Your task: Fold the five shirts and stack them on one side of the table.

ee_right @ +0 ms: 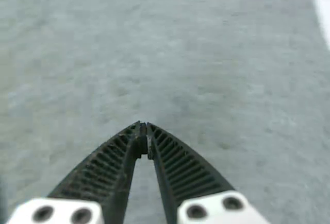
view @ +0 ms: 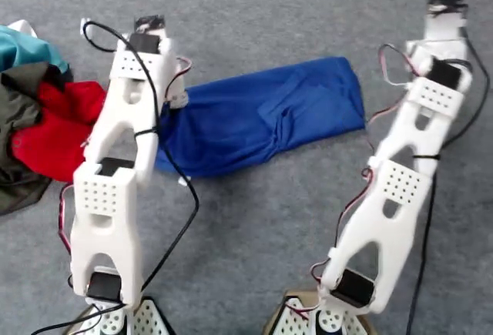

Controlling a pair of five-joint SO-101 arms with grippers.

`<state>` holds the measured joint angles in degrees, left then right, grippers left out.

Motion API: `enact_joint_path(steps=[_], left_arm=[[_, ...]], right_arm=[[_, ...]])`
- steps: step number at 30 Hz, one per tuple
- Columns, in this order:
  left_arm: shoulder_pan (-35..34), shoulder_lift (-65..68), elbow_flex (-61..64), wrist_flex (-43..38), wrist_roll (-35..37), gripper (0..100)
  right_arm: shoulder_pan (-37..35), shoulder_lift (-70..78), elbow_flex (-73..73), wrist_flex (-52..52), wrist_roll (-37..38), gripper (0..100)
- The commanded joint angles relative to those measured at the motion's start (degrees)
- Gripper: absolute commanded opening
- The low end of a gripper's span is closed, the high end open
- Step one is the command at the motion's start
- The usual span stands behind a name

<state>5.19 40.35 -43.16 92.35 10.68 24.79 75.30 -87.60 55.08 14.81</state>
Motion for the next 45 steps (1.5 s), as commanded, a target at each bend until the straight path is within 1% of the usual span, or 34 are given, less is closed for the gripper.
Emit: enact_joint_path(steps=[1, 5, 9, 15, 19, 22, 26, 29, 31, 34, 38, 45], left_arm=[[3.87, -3.91, -8.0, 2.46, 2.02, 2], [8.88, -3.91, -13.45, 2.64, 2.37, 2], [14.42, -4.09, -15.65, 1.23, 8.79, 2], [21.1, -4.35, -15.74, -5.89, 14.95, 2], [23.91, -3.91, -15.74, -10.81, 17.76, 2], [25.58, -3.91, -15.65, -16.09, 20.57, 2], [27.69, -3.47, -15.03, -24.0, 20.84, 2], [28.84, -0.04, -15.21, -30.42, 20.75, 2], [29.01, 2.77, -16.79, -32.79, 20.4, 2], [29.1, 6.9, -20.04, -33.49, 18.55, 2], [29.27, 11.21, -26.46, -33.49, 17.85, 2], [33.05, 15.34, -33.32, -33.67, 16.62, 2]], right_arm=[[3.3, -0.31, -0.31, -3.69, -3.34, 0.3], [3.47, 0.92, -0.84, -5.27, -3.34, 0.3], [3.38, 0.92, -0.84, -5.71, -3.34, 0.3], [3.3, 1.01, -0.84, -5.98, -3.34, 0.3], [3.47, 1.01, -0.84, -5.98, -3.43, 0.3], [3.47, 1.01, -0.84, -5.98, -3.43, 0.3], [3.56, 1.01, -0.84, -5.98, -3.6, 0.3], [3.56, 1.01, -0.84, -5.98, -3.6, 0.3], [3.65, 1.01, -0.84, -5.98, -3.69, 0.3], [3.65, 1.01, -0.84, -5.98, -3.69, 0.3], [3.65, 1.01, -0.84, -5.98, -3.69, 0.3], [3.74, 1.01, -0.84, -5.98, -3.69, 0.3]])
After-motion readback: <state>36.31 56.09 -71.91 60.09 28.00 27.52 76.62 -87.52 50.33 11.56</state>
